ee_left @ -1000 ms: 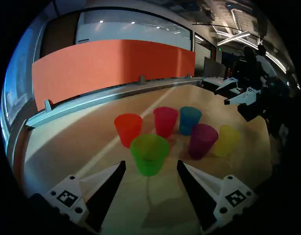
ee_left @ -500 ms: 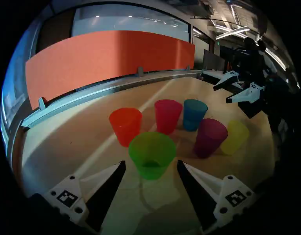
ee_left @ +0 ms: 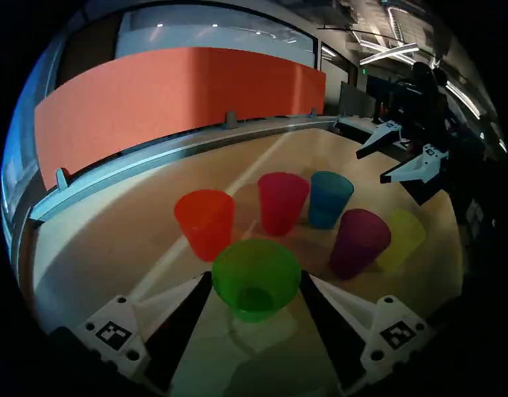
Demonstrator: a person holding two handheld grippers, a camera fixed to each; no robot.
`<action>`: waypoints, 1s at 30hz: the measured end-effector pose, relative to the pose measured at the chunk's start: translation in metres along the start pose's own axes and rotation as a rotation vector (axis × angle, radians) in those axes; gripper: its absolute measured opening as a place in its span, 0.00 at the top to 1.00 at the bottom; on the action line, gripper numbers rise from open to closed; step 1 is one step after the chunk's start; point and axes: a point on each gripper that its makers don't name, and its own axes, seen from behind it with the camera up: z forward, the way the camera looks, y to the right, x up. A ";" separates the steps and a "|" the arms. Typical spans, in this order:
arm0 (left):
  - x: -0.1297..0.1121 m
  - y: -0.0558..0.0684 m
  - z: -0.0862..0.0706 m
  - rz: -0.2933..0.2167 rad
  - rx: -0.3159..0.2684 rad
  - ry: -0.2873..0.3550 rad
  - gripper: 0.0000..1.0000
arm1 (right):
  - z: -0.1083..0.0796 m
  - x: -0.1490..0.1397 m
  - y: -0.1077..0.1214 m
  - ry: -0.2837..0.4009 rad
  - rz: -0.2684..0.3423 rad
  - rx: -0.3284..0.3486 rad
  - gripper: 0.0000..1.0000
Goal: Pour water
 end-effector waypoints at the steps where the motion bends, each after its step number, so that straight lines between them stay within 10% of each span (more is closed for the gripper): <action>1: 0.000 0.000 0.001 0.001 -0.002 -0.001 0.03 | 0.000 0.000 0.000 0.000 0.000 0.000 0.00; 30: 0.003 -0.002 0.006 -0.003 0.004 0.000 0.10 | 0.025 -0.005 -0.006 -0.020 0.003 0.032 0.00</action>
